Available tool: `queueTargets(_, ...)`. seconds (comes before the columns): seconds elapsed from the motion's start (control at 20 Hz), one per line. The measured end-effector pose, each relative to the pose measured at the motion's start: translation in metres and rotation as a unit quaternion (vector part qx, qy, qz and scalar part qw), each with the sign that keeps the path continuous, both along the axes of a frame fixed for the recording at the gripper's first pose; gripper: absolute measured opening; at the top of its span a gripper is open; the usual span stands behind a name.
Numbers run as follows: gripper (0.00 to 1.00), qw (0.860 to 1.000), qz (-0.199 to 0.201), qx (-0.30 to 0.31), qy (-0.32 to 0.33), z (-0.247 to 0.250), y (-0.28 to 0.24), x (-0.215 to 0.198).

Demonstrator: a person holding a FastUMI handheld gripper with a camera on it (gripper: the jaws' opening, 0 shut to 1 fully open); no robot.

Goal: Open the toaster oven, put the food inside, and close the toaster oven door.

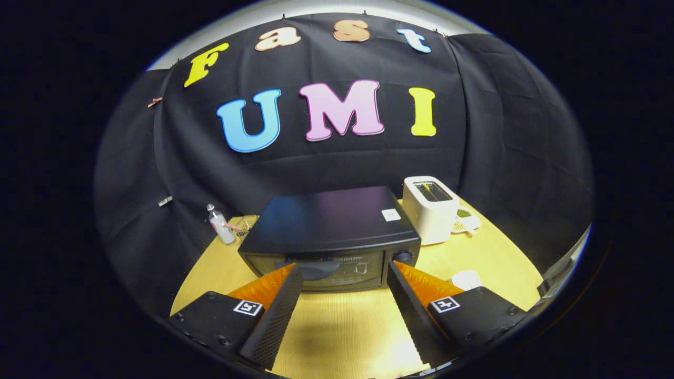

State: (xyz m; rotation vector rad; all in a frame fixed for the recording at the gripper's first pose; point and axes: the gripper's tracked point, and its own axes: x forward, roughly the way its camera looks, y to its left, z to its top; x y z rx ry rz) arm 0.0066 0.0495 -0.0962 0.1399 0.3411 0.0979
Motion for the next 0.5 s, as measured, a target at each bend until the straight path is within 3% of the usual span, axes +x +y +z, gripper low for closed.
queueTargets(0.5,0.99,0.996,-0.018,0.014,-0.088,0.101,-0.054,-0.037)
